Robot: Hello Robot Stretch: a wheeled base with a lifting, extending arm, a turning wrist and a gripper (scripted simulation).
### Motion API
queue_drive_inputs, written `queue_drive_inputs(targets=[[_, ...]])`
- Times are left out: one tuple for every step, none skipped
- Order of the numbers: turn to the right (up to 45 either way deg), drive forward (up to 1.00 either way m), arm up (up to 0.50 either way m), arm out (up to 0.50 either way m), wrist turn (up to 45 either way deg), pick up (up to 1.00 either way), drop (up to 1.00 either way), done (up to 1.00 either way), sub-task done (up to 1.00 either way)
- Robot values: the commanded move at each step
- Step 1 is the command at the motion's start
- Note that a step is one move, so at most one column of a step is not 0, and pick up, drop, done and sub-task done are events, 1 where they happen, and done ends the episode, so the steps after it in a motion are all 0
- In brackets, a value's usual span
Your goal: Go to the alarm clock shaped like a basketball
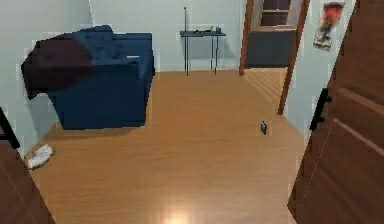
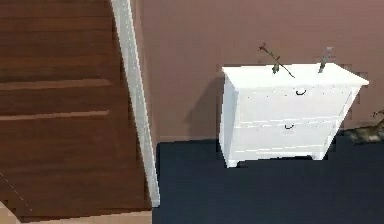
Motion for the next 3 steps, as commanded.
queue_drive_inputs(targets=[[6.0, 0.00, 0.00, 0.00, 0.0, 0.00, 0.00, 0.00, 0.00], [0.0, 1.00, 0.00, 0.00, 0.0, 0.00, 0.00, 0.00, 0.00], [0.0, 0.35, 0.00, 0.00, 0.0, 0.00, 0.00, 0.00, 0.00]])
